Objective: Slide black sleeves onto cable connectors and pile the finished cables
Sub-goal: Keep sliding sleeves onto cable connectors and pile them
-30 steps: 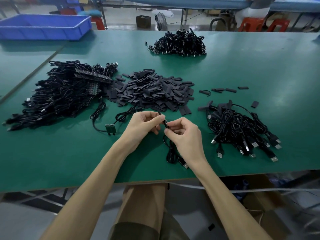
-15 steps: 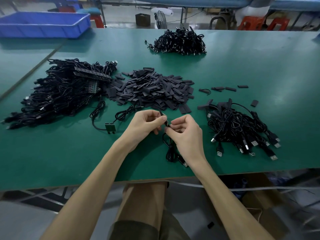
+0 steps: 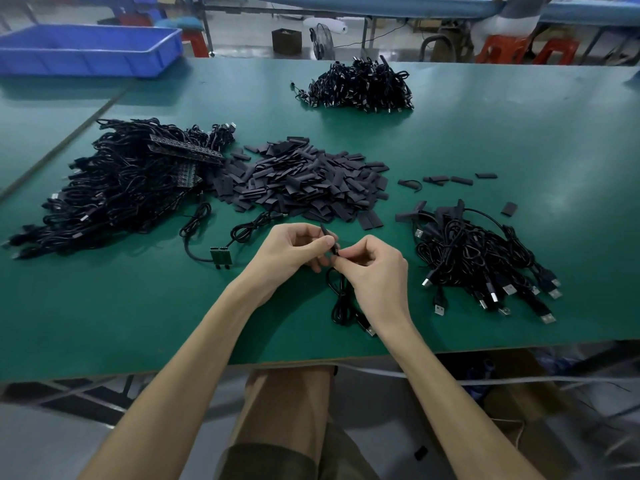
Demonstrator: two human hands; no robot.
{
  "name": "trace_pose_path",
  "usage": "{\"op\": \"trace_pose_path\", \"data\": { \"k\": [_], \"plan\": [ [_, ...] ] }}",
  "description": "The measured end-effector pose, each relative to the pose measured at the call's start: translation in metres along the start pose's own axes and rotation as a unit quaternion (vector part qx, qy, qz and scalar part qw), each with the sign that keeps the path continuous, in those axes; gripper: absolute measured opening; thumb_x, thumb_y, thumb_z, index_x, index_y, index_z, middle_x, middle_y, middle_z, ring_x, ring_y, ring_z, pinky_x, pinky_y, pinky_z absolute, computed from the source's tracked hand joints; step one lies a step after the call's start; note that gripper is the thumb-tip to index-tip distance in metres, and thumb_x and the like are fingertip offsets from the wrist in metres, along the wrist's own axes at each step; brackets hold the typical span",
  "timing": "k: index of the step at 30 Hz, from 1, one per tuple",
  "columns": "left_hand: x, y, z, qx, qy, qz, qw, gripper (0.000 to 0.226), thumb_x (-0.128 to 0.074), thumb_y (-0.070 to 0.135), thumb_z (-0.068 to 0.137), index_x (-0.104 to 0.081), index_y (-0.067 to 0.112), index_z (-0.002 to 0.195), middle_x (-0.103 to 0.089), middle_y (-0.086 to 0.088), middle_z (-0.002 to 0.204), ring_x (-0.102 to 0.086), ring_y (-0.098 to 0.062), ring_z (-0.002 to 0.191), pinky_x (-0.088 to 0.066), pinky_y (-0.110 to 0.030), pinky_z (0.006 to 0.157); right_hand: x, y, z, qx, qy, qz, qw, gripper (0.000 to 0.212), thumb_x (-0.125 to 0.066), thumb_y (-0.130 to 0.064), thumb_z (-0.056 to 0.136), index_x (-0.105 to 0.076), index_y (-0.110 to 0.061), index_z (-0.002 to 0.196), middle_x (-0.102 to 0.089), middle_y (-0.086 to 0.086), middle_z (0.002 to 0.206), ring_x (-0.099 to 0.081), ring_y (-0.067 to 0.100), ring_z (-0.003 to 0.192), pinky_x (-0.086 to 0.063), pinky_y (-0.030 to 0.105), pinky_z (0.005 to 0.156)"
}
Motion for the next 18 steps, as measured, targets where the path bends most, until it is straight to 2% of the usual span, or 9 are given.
{"op": "trace_pose_path", "data": {
  "k": [5,11,15,18],
  "plan": [
    [-0.0007,0.0036,-0.0022,-0.012,-0.013,-0.009,1.0,0.017,-0.068,0.013,0.097,-0.072,-0.002,0.104,-0.072,-0.017,0.081,-0.066,-0.022,0.073,-0.056,-0.027,0.068,0.0006,-0.0004,-0.0006,-0.002,0.0,0.005,1.0,0.02,-0.088,-0.015,0.081,-0.07,-0.02,0.073,-0.072,-0.009,0.071,-0.067,0.007,0.066,-0.054,0.022,0.064],
    [-0.0006,0.0056,-0.0032,-0.026,-0.022,-0.008,0.999,0.016,-0.067,0.011,0.097,-0.071,-0.003,0.104,-0.069,-0.031,0.09,-0.065,-0.026,0.074,-0.056,-0.031,0.07,0.0005,-0.0006,-0.0005,-0.005,0.001,0.014,1.0,0.021,-0.088,-0.015,0.081,-0.069,-0.02,0.073,-0.072,-0.006,0.07,-0.066,0.008,0.066,-0.055,0.027,0.065],
    [0.0008,0.0038,-0.0014,-0.03,-0.023,-0.009,0.999,0.014,-0.068,0.013,0.096,-0.073,0.0,0.103,-0.07,-0.03,0.09,-0.065,-0.026,0.074,-0.057,-0.031,0.07,0.0005,-0.0005,0.0005,-0.009,0.005,0.014,1.0,0.022,-0.088,-0.013,0.08,-0.068,-0.019,0.072,-0.072,-0.005,0.07,-0.069,0.015,0.069,-0.058,0.035,0.069],
    [0.0004,0.0032,-0.0002,-0.037,-0.025,-0.01,0.999,0.009,-0.069,0.014,0.096,-0.074,0.007,0.098,-0.071,-0.029,0.092,-0.066,-0.025,0.073,-0.057,-0.031,0.069,0.0005,-0.0004,0.0012,-0.008,0.005,0.015,1.0,0.022,-0.089,-0.012,0.079,-0.069,-0.018,0.073,-0.072,-0.006,0.071,-0.068,0.011,0.067,-0.057,0.03,0.067]
  ]
}}
Point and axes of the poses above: each hand's wrist, its own z-axis towards the middle knuckle, its own x-axis out of the back of the hand, y = z × x, the point moved 4 cm from there along z, towards the middle knuckle
